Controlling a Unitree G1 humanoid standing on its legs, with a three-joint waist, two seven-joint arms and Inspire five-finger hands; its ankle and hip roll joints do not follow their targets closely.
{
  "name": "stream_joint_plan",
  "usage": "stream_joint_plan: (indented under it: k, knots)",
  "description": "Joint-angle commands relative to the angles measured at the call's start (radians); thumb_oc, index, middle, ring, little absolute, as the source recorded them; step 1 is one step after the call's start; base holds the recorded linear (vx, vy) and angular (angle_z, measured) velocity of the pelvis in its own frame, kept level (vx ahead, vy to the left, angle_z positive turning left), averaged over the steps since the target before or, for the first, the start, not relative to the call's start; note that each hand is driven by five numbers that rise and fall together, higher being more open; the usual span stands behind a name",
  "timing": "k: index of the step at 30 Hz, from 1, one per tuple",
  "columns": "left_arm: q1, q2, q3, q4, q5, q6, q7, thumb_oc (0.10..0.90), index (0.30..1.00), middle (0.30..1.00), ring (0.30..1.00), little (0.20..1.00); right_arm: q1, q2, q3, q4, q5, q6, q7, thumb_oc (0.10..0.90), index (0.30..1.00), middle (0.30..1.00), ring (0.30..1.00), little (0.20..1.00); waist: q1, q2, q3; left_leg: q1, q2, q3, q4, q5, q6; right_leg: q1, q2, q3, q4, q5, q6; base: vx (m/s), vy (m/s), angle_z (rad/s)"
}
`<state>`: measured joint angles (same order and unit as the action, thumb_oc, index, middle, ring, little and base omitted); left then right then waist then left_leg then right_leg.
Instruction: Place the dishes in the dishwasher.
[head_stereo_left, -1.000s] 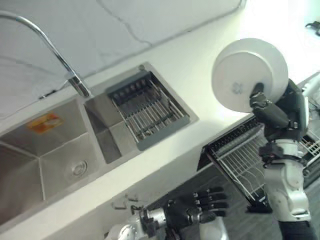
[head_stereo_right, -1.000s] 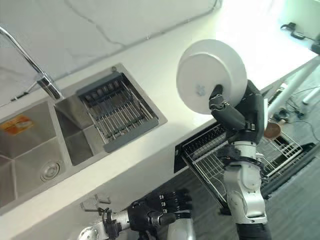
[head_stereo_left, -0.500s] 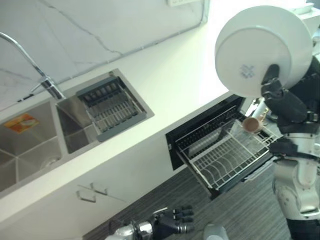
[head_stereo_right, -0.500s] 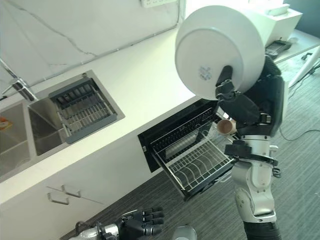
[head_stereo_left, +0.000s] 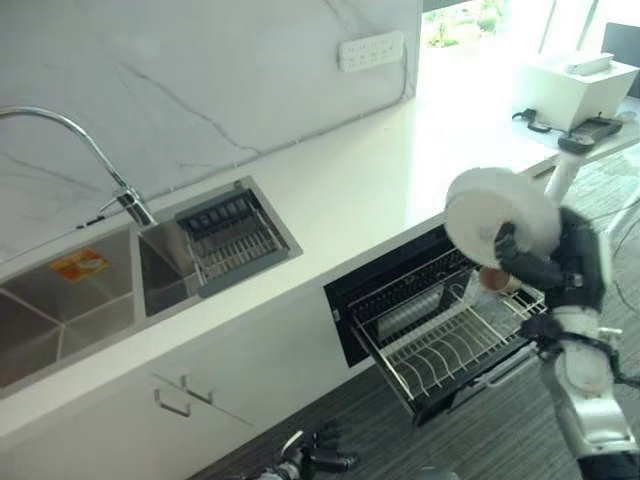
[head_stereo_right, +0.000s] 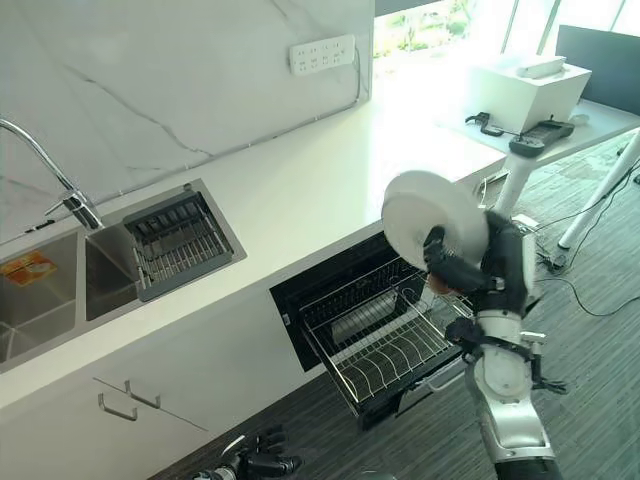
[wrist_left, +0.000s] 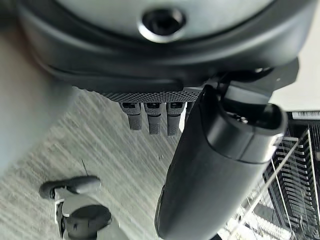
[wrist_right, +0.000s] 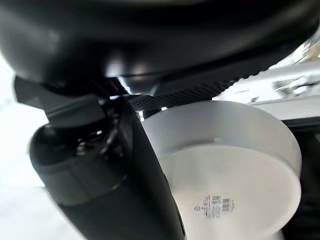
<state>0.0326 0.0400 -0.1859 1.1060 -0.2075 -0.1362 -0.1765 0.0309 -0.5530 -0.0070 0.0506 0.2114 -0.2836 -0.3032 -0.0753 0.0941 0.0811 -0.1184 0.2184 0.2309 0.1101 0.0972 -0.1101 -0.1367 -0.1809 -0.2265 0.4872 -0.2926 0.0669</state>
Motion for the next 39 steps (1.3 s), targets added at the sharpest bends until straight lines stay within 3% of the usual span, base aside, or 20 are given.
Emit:
stream_joint_plan:
  k: [1, 5, 8, 11, 12, 14, 16, 25, 27, 32, 37, 39]
  knots:
    - [0.119, 0.172, 0.014, 0.173, 0.096, 0.099, 0.085, 0.8, 0.9, 0.9, 0.9, 0.9, -0.161, 0.018, -0.095, -0.157, -0.111, -0.087, -0.02, 0.4, 0.3, 0.3, 0.3, 0.3, 0.022, -0.075, 0.058, 0.044, 0.027, -0.009, 0.19, -0.252, -0.005, 0.083, -0.024, -0.029, -0.187, 0.109, 0.056, 0.02, 0.015, 0.17]
    - [0.142, 0.175, 0.051, 0.199, 0.111, 0.13, 0.076, 0.8, 0.9, 0.9, 0.9, 0.9, -0.146, -0.005, -0.09, -0.112, -0.171, -0.025, -0.066, 0.4, 0.3, 0.3, 0.3, 0.3, 0.027, -0.077, 0.059, 0.041, 0.025, -0.013, 0.19, -0.253, -0.007, 0.085, -0.028, -0.031, -0.187, 0.107, 0.057, 0.01, 0.025, 0.06]
    - [0.154, 0.177, 0.052, 0.199, 0.113, 0.138, 0.075, 0.8, 0.9, 0.9, 0.9, 0.9, -0.134, 0.001, -0.081, -0.051, -0.187, -0.012, -0.069, 0.4, 0.3, 0.3, 0.3, 0.3, 0.03, -0.075, 0.063, 0.042, 0.02, -0.015, 0.19, -0.255, -0.005, 0.088, -0.031, -0.034, -0.187, 0.107, 0.059, 0.0, 0.028, 0.01]
    - [0.146, 0.184, 0.041, 0.165, 0.105, 0.146, 0.07, 0.8, 0.9, 0.9, 0.9, 0.9, -0.143, -0.009, -0.031, -0.023, -0.284, -0.001, -0.06, 0.4, 0.3, 0.3, 0.3, 0.3, 0.035, -0.074, 0.063, 0.04, 0.016, -0.016, 0.19, -0.256, -0.004, 0.09, -0.034, -0.036, -0.187, 0.106, 0.062, 0.0, 0.058, 0.01]
    - [0.133, 0.191, 0.031, 0.125, 0.095, 0.166, 0.072, 0.8, 0.9, 0.9, 0.9, 0.9, -0.143, -0.038, -0.002, -0.01, -0.47, -0.025, -0.113, 0.4, 0.3, 0.3, 0.3, 0.3, 0.038, -0.07, 0.061, 0.04, 0.015, -0.016, 0.19, -0.256, -0.001, 0.091, -0.036, -0.039, -0.187, 0.104, 0.064, 0.0, 0.037, -0.01]
    - [0.129, 0.196, 0.026, 0.107, 0.104, 0.175, 0.078, 0.8, 0.9, 0.9, 0.9, 0.9, -0.142, -0.066, 0.008, -0.007, -0.592, -0.035, -0.17, 0.4, 0.3, 0.3, 0.3, 0.3, 0.042, -0.068, 0.06, 0.039, 0.014, -0.019, 0.19, -0.256, 0.0, 0.092, -0.037, -0.04, -0.187, 0.104, 0.066, 0.0, 0.016, -0.01]
    - [0.123, 0.214, 0.008, 0.073, 0.125, 0.196, 0.089, 0.8, 0.9, 0.9, 0.9, 0.9, -0.152, -0.143, 0.04, 0.044, -0.726, 0.03, -0.263, 0.4, 0.3, 0.3, 0.3, 0.3, 0.054, -0.067, 0.059, 0.039, 0.01, -0.027, 0.19, -0.257, 0.003, 0.097, -0.04, -0.05, -0.187, 0.103, 0.07, -0.01, -0.01, 0.06]
    - [0.136, 0.257, -0.011, 0.026, 0.147, 0.236, 0.073, 0.8, 0.9, 0.9, 0.9, 0.9, -0.197, -0.204, 0.144, 0.18, -0.733, 0.047, -0.236, 0.4, 0.3, 0.3, 0.3, 0.3, 0.086, -0.061, 0.06, 0.038, 0.0, -0.044, 0.19, -0.259, 0.006, 0.108, -0.047, -0.07, -0.187, 0.099, 0.073, 0.0, -0.004, 0.06]
    - [0.137, 0.263, -0.018, 0.02, 0.145, 0.242, 0.071, 0.8, 0.9, 0.9, 0.9, 0.9, -0.212, -0.189, 0.166, 0.23, -0.668, 0.058, -0.209, 0.4, 0.3, 0.3, 0.3, 0.3, 0.092, -0.06, 0.06, 0.037, -0.003, -0.048, 0.19, -0.259, 0.007, 0.11, -0.049, -0.072, -0.187, 0.098, 0.072, 0.0, 0.0, 0.0]
    - [0.128, 0.272, -0.034, 0.013, 0.124, 0.281, 0.079, 0.8, 0.9, 0.9, 0.9, 0.9, -0.278, -0.146, 0.248, 0.381, -0.662, 0.102, -0.174, 0.4, 0.3, 0.3, 0.3, 0.3, 0.118, -0.057, 0.062, 0.039, -0.009, -0.059, 0.19, -0.256, 0.007, 0.122, -0.055, -0.088, -0.187, 0.097, 0.069, 0.0, -0.006, 0.08]
    - [0.116, 0.281, -0.068, 0.011, 0.121, 0.295, 0.073, 0.8, 0.9, 0.9, 0.9, 0.9, -0.354, -0.123, 0.328, 0.552, -0.644, 0.102, -0.169, 0.4, 0.3, 0.3, 0.3, 0.3, 0.153, -0.053, 0.063, 0.038, -0.015, -0.076, 0.19, -0.254, 0.005, 0.137, -0.062, -0.11, -0.187, 0.094, 0.067, 0.0, -0.007, 0.15]
    - [0.117, 0.285, -0.076, 0.009, 0.097, 0.319, 0.07, 0.8, 0.9, 0.9, 0.9, 0.9, -0.386, -0.121, 0.355, 0.636, -0.633, 0.153, -0.193, 0.4, 0.3, 0.3, 0.3, 0.3, 0.17, -0.048, 0.066, 0.042, -0.014, -0.083, 0.19, -0.251, 0.002, 0.151, -0.063, -0.123, -0.187, 0.09, 0.065, 0.01, -0.004, 0.23]
